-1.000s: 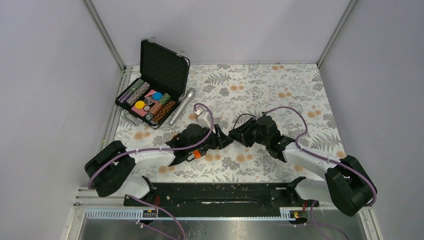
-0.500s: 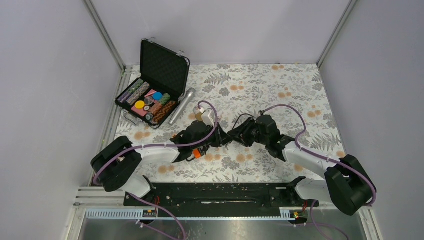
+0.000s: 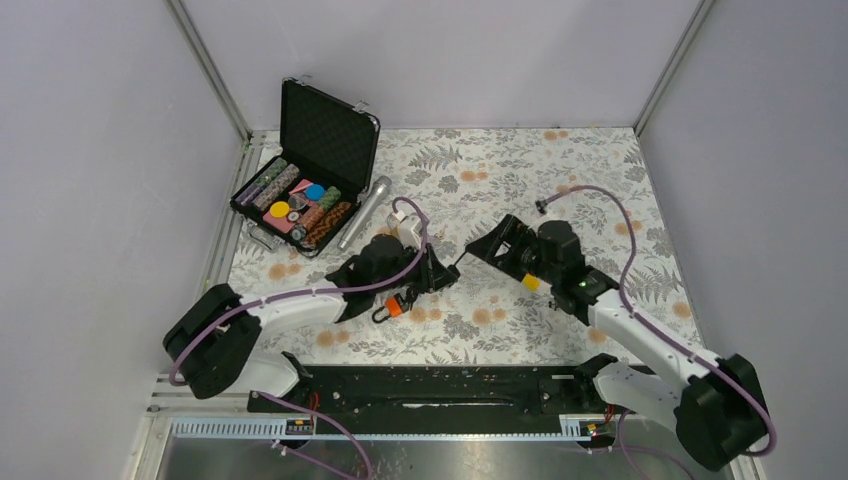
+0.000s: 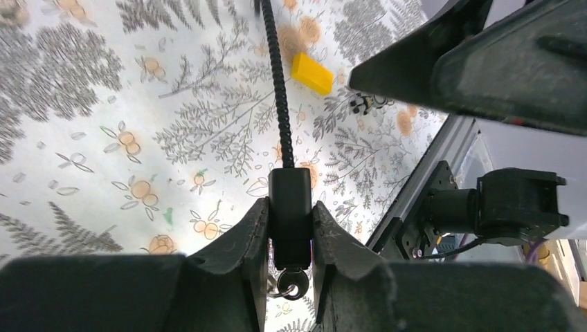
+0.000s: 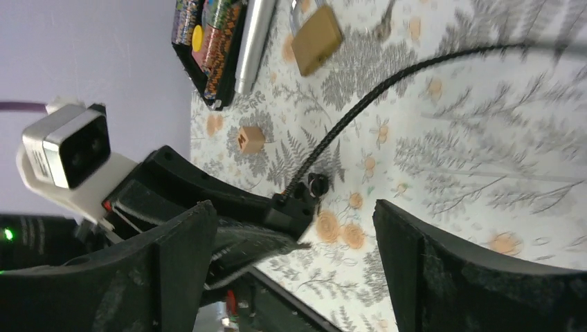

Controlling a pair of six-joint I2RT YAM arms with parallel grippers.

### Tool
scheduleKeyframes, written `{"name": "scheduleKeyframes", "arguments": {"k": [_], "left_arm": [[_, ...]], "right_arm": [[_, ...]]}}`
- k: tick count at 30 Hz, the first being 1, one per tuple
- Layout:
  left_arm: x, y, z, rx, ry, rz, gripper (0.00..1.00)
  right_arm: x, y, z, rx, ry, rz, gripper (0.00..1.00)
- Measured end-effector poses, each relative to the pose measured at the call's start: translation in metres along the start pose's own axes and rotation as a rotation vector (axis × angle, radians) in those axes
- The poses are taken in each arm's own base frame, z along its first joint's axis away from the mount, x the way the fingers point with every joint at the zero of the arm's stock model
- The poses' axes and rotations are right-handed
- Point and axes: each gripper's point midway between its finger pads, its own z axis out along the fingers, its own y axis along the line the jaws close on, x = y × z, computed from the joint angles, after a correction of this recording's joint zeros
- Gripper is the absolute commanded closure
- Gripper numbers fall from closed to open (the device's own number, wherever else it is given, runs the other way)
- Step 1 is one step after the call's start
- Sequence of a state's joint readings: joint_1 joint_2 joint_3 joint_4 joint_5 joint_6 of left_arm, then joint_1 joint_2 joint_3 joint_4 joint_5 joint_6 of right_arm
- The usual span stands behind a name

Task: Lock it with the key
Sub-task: Lock the lock.

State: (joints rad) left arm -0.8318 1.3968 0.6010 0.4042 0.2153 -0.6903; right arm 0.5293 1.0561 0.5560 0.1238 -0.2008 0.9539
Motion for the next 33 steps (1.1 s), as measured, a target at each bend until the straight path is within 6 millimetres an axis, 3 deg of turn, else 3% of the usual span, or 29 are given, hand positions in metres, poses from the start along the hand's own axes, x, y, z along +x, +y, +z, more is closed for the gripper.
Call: {"name": "scheduleKeyframes", "arguments": {"k": [6,11,16,21,30,31,33], "left_arm": [[-0.036,-0.012,-0.032,0.07,-0.031,0.074,1.0],[-0.062,-0.053,-0.061,0.191,-0.027,0.188,1.0],[-0.076,-0.086,-0.085,0.286,-0.018,0.274,1.0],[-0.077,-0.107,-0.104,0.365,0.006,0.319,1.0],[-0.062,-0.119,-0.121,0.446,0.07,0.339,1.0],[-0.061,-0.121,-0.123,0.453,0.075,0.341,1.0],[-0.061,-0.124,-0.126,0.466,0.08,0.348,1.0]], "right_arm": [[-0.04,0.036,-0.036,-0.054,-0.093,-0.326,0.14],[-0.056,0.069,-0.058,-0.131,-0.123,-0.639,0.14],[-0.048,0.083,-0.068,-0.234,-0.087,-0.845,0.15],[-0.034,0.094,-0.078,-0.353,-0.051,-0.983,0.22],[-0.015,0.112,-0.089,-0.5,0.043,-1.081,0.56],[-0.014,0.113,-0.09,-0.509,0.053,-1.083,0.56],[-0.011,0.113,-0.091,-0.522,0.068,-1.083,0.4]]}}
